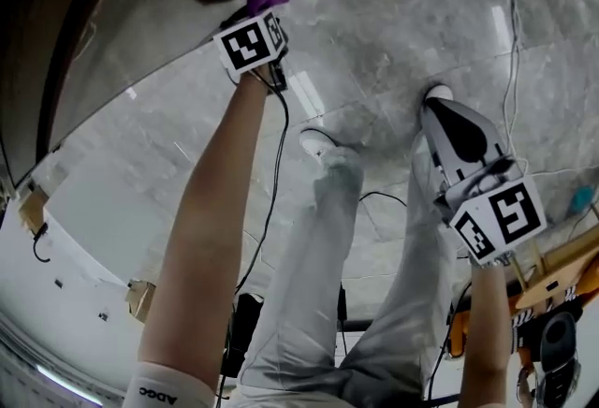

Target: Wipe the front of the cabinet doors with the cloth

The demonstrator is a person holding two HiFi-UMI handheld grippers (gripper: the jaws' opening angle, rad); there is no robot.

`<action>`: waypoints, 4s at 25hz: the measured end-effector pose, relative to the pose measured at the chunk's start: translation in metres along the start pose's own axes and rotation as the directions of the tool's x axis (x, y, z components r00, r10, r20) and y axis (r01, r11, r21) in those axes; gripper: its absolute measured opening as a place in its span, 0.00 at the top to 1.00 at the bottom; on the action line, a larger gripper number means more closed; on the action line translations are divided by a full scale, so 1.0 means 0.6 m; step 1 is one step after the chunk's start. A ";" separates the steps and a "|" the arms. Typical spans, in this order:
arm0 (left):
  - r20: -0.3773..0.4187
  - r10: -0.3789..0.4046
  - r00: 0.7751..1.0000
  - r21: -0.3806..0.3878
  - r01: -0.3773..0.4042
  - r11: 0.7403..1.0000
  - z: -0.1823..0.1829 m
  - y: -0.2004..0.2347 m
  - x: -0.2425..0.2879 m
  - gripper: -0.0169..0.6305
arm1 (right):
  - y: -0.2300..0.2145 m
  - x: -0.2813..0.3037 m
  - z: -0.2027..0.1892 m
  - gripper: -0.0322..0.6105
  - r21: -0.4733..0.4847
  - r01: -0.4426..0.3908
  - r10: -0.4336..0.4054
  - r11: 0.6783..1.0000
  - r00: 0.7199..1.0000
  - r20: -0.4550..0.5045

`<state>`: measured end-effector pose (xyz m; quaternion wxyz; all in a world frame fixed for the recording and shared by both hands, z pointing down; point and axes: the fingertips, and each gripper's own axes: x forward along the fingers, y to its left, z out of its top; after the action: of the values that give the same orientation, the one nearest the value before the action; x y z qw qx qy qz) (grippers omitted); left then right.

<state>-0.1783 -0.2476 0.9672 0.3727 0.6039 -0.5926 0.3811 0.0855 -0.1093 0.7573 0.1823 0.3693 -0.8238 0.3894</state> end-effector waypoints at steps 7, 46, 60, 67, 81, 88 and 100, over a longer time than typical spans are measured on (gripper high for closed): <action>-0.069 0.139 0.988 -0.119 -0.147 0.982 -0.074 0.215 -0.049 0.83 | 0.102 0.081 0.033 0.91 -0.099 -0.119 0.112 0.988 0.991 -0.071; 0.670 -0.048 0.741 -0.315 0.342 0.885 0.083 0.026 -0.894 0.83 | 0.331 -0.209 0.368 0.91 -0.492 -0.360 0.320 0.792 0.933 -0.167; 0.835 -0.175 0.522 -0.018 0.343 0.939 0.258 -0.028 -1.292 0.83 | 0.499 -0.550 0.580 0.91 -0.569 -0.103 0.233 0.816 0.960 0.159; 0.835 -0.278 0.475 0.128 0.323 0.938 0.252 0.013 -1.373 0.83 | 0.620 -0.573 0.560 0.91 -0.574 0.013 0.155 0.819 0.958 0.242; 0.890 -0.163 0.425 0.043 0.277 0.960 0.145 0.132 -1.508 0.83 | 0.849 -0.514 0.498 0.91 -0.645 -0.195 0.417 0.739 0.884 0.211; 0.874 -0.064 0.482 -0.091 0.291 0.952 0.092 0.039 -1.505 0.83 | 0.819 -0.575 0.490 0.91 -0.656 -0.261 0.492 0.708 0.849 0.193; 0.797 -0.037 0.603 -0.129 0.229 0.965 0.068 -0.124 -1.475 0.83 | 0.599 -0.654 0.469 0.91 -0.538 -0.175 0.381 0.825 0.875 0.299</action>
<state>-0.1095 0.0991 0.1513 0.1658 0.7076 -0.6867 -0.0192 0.0715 0.0081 0.1669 0.0409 0.2537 -0.9606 0.1056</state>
